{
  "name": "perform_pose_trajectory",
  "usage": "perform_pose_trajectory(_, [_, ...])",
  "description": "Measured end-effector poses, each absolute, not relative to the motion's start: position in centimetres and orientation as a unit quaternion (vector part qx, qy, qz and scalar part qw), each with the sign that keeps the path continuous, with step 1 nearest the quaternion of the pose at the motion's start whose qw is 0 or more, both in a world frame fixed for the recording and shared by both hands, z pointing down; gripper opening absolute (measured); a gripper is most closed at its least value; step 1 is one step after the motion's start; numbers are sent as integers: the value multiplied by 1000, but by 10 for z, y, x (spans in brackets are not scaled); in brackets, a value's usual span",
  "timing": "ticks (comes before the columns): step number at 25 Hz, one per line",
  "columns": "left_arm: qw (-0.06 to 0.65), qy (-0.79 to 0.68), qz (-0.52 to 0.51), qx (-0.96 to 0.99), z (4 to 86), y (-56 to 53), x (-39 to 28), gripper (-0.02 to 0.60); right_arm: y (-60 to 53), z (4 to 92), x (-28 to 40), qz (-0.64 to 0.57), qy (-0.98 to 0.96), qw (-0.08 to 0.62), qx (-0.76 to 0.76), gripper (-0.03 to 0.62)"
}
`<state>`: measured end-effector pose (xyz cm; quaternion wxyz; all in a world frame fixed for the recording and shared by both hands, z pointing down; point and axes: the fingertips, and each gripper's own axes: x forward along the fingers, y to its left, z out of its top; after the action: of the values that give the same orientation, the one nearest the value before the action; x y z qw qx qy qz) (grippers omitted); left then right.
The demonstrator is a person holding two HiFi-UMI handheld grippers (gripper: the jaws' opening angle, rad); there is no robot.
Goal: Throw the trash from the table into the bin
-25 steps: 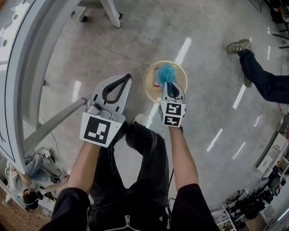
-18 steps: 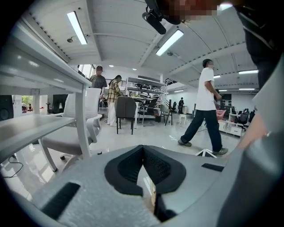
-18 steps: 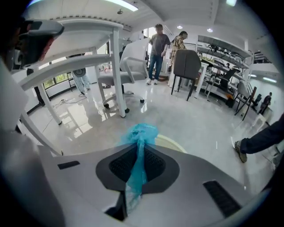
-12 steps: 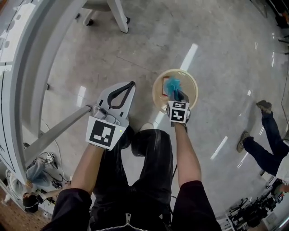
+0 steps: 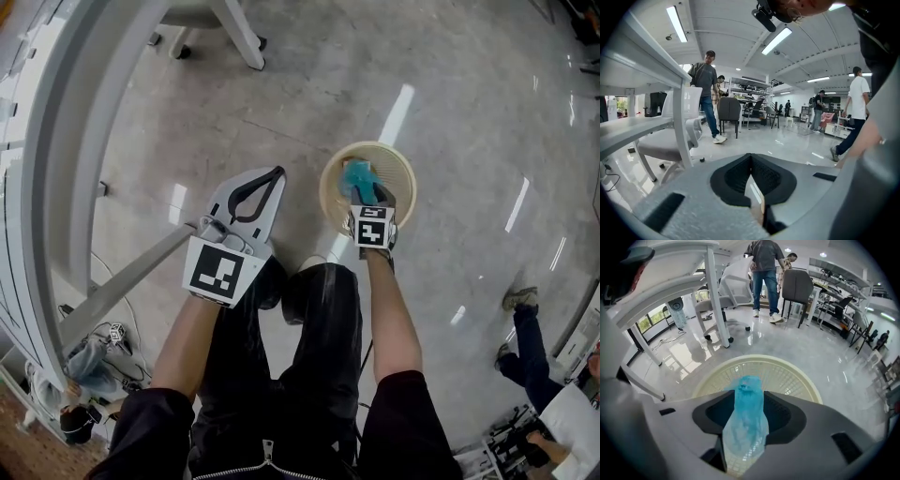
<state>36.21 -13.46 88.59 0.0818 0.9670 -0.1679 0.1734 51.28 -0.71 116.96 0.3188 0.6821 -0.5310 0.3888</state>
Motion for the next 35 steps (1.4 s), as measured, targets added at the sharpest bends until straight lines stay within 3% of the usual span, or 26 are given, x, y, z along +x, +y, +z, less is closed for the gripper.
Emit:
perform_pose_trajectory(4, [81,-169,182,965,876,-140,361,6,-1,1163,515,389,-524,331,682,237])
perform_pose_trajectory(11, [74,-160,185,967,829,-142,366,6,6,1110,511,408,-513,325,682,234])
perform_pose_trajectory(14, [65,-150,183,969,795,-143,368,6,2,1062,510,388,-514,331,690,81])
perform_pose_trajectory(16, [61,-147,180,971,767,-144,371,6,-2,1024,513,366,-522,335,694,24])
perform_pose_trajectory(25, [50,-171,153,972,615,-142,350,6,-34,817,489,280,-582,284,708,11])
perform_pose_trajectory(35, [68,-255,121,957,463,-115,272,6,-54,549,387,181,-692,180,675,11])
